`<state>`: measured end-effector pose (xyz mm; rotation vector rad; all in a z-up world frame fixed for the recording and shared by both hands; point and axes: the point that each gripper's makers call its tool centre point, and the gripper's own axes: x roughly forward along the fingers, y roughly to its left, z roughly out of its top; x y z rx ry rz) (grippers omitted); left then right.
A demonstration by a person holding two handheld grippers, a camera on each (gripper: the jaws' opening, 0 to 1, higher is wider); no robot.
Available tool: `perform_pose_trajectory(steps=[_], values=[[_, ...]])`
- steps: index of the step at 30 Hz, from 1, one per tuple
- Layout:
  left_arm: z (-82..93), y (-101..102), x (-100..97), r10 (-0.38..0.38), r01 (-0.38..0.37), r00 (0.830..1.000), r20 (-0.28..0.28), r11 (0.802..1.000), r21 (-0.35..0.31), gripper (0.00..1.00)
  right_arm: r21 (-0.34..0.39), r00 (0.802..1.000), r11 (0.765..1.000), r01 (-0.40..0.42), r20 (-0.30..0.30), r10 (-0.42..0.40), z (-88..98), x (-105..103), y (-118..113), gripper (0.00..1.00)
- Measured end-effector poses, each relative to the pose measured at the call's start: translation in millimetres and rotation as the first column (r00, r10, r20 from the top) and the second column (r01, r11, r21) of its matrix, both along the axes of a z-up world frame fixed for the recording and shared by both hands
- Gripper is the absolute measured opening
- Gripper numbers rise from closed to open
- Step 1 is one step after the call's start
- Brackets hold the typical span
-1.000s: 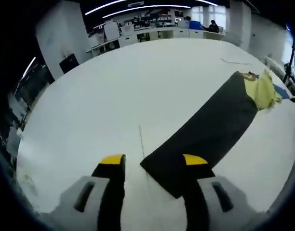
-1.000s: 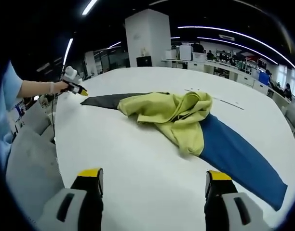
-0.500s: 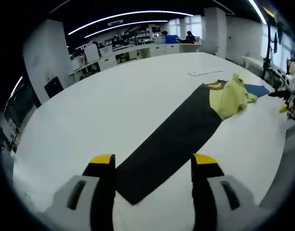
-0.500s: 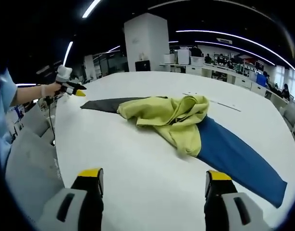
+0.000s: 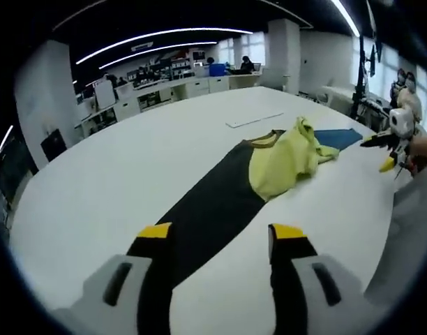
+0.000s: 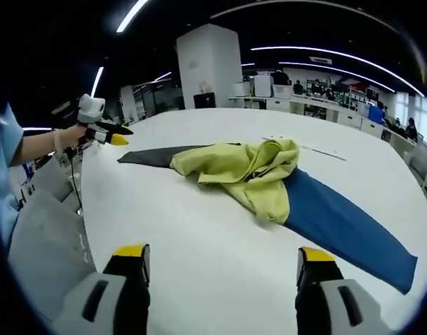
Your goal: Fold the garment on the visible template until the final outline fits inside the template.
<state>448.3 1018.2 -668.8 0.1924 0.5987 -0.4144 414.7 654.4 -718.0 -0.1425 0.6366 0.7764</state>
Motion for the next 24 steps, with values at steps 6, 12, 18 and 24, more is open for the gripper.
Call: perform_pose_trajectory(steps=[6, 12, 18, 24], values=[[-11.9, -45, 9.1, -0.096, 0.096, 0.995, -0.004, 0.995, 0.006, 0.48, 0.007, 1.000, 1.000, 0.010, 0.000, -0.010, 0.0, -1, -4, 0.87], [-17.5, -91, 14.1, -0.180, 0.180, 0.984, -0.005, 0.984, -0.014, 0.46, 0.011, 1.000, 1.000, 0.029, 0.004, -0.029, 2.7, 3, -12, 0.87], [-22.9, -126, 18.4, -0.212, 0.212, 0.977, 0.001, 0.976, -0.058, 0.42, 0.015, 0.999, 0.999, 0.035, 0.002, -0.035, 2.4, 2, -12, 0.87], [-33.8, -156, 18.5, -0.242, 0.240, 0.970, -0.010, 0.966, -0.099, 0.38, 0.017, 0.999, 0.999, 0.037, -0.007, -0.037, -1.2, -1, -14, 0.87]])
